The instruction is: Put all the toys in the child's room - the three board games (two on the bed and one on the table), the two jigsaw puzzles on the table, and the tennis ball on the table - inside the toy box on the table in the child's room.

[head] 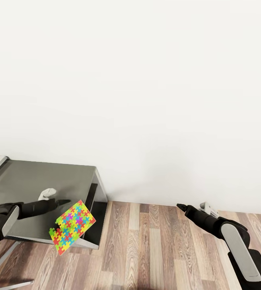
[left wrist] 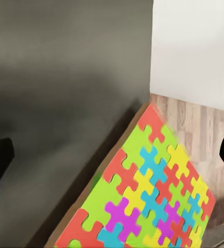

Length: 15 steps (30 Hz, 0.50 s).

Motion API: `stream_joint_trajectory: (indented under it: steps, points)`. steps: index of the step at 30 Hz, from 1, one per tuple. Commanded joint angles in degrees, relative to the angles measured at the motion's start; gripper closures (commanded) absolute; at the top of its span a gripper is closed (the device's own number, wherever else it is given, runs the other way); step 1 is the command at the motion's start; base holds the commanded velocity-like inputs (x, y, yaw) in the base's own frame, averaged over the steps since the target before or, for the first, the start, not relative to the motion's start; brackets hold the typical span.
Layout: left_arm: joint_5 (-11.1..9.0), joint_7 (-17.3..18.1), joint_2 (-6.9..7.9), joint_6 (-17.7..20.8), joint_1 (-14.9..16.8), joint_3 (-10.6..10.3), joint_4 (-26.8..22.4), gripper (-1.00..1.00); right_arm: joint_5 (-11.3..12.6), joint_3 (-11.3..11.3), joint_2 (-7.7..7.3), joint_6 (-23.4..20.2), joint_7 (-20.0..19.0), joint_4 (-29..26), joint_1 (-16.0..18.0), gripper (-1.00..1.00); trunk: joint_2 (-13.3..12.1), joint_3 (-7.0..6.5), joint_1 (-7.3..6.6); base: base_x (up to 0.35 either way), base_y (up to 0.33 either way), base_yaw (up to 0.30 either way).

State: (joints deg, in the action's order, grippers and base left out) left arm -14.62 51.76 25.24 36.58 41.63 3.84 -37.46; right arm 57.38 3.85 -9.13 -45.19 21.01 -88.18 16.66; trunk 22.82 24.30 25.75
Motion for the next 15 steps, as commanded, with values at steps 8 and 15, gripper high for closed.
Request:
stream_joint_trajectory:
  steps: [8,15]
  points:
    - [-0.26,6.61,2.18,0.73,0.03,4.07,-0.15,-1.0,0.53,-1.48,0.04,-0.13,0.6,0.02,0.04,-1.0,0.1,0.09,0.03,0.0,0.0,0.0]
    - [-0.32,17.86,4.44,1.84,0.0,7.67,-0.16,-1.0,0.52,-2.64,0.08,-0.07,0.61,0.1,0.04,-1.0,0.1,0.09,0.03,0.0,0.0,0.0]
